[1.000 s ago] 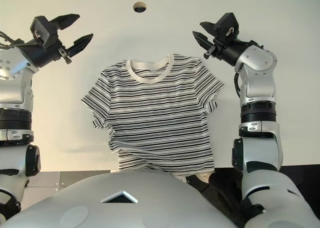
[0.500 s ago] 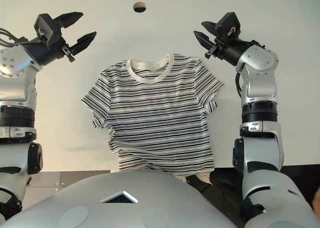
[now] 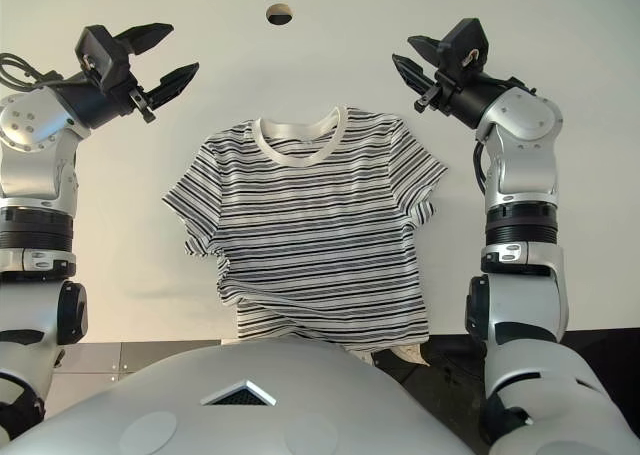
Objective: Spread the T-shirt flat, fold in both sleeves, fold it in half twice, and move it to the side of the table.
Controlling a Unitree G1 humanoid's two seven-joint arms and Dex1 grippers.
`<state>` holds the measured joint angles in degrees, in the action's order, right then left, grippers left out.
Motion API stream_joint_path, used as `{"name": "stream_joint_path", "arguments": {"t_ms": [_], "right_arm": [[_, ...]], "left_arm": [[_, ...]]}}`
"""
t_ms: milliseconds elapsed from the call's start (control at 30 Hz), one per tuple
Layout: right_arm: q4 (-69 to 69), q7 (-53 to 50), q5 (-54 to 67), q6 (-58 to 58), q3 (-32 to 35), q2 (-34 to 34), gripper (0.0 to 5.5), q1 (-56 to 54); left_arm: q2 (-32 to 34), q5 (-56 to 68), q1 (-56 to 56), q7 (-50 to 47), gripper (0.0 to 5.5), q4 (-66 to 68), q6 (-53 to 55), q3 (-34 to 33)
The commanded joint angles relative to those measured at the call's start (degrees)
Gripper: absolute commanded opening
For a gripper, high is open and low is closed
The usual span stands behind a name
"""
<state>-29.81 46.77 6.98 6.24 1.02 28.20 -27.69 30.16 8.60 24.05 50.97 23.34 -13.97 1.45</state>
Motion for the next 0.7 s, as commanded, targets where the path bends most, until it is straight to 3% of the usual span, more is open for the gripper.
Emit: {"name": "stream_joint_path", "arguments": {"t_ms": [33, 467, 700], "right_arm": [[-0.2, 0.0, 0.1, 0.2, 0.3, 0.5, 1.44, 0.4], [-0.2, 0.0, -0.3, 0.3, 0.1, 0.8, 1.44, 0.7], [-6.4, 1.3, -5.3, 1.7, -3.7, 2.2, 1.44, -3.8]], "left_arm": [[0.3, -0.6, 0.7, 0.0, 2.61, -0.1, -0.2, 0.1], [0.1, -1.2, 1.7, 0.2, 2.61, 1.2, -0.5, 1.0], [1.6, -9.1, 9.3, 5.0, 2.61, 13.5, -3.9, 7.6]]}}
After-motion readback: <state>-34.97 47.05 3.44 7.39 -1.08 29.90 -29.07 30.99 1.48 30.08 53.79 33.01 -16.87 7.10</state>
